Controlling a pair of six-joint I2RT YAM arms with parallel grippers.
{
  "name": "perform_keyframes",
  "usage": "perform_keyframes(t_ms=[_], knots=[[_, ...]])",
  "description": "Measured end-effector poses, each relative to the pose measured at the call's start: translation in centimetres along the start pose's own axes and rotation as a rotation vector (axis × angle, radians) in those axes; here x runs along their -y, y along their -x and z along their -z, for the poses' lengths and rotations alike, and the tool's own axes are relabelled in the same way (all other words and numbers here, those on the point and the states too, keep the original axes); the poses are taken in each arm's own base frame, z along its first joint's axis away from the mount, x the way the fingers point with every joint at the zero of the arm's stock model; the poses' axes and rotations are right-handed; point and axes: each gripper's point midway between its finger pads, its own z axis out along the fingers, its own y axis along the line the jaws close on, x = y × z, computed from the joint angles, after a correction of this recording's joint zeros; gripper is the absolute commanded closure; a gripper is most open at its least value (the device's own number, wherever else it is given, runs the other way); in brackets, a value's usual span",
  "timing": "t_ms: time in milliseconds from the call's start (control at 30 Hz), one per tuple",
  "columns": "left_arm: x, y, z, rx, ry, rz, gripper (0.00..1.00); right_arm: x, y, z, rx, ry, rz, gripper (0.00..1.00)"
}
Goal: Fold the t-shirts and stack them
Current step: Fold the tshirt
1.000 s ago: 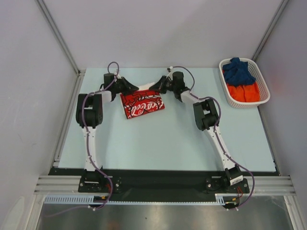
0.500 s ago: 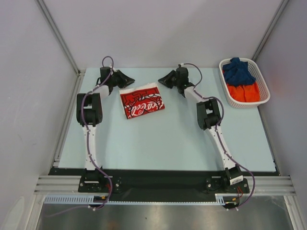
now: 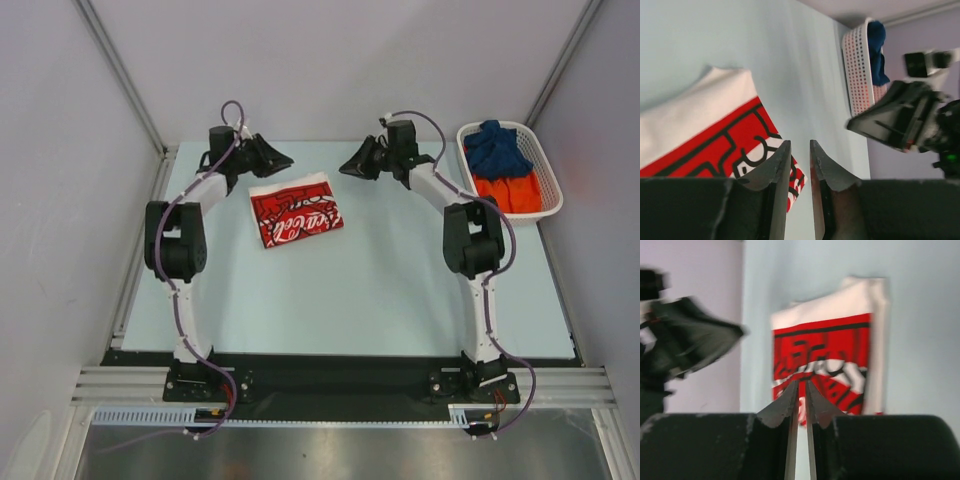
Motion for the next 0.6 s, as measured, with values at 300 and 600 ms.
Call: perform_keyframes(t_ms=[300, 600], knots=[[-1.3, -7.0, -5.8, -0.131, -0.101, 0.122, 0.78, -8.5, -5.6, 1.7, -0.174, 0.276, 0.102, 0.88], [-6.5, -7.9, -9.6, -0.166, -0.057, 0.264, 0.80, 1.9, -14.9, -3.4, -0.400, 0.223, -0.110, 0.92]])
